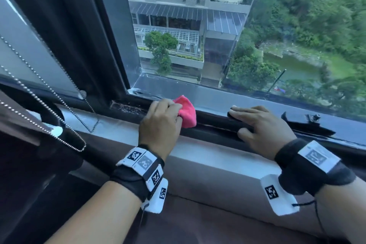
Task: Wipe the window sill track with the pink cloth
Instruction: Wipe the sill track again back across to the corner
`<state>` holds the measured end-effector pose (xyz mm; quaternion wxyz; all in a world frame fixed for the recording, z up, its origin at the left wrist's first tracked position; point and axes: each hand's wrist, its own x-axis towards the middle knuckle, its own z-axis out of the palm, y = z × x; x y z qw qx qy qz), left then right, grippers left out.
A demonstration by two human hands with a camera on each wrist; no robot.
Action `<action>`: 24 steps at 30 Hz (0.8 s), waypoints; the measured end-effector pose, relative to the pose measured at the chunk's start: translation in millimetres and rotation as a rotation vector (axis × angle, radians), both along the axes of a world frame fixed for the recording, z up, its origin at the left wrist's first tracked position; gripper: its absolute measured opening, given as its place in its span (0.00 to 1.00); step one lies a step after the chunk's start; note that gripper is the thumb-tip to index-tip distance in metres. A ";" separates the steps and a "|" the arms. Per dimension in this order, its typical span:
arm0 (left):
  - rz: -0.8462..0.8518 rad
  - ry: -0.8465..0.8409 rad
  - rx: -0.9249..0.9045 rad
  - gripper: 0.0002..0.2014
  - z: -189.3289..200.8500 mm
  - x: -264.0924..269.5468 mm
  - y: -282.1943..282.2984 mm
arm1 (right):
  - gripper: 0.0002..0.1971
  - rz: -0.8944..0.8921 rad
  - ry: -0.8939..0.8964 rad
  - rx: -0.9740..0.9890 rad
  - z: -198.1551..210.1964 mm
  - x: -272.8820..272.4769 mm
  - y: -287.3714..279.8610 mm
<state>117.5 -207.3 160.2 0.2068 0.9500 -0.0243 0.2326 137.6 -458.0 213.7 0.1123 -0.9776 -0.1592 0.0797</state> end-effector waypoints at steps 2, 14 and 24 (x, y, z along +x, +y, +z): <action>-0.007 0.040 0.038 0.15 -9.6 -0.6 -13.9 | 0.28 -0.009 -0.006 0.005 0.1 -1.9 -2.4; -0.010 0.081 -0.147 0.07 3.6 -15.1 -30.2 | 0.34 0.149 0.039 -0.019 13.4 -13.7 25.9; 0.003 0.095 0.139 0.13 -25.5 -33.5 -26.6 | 0.34 0.275 0.018 -0.184 -1.2 1.4 81.0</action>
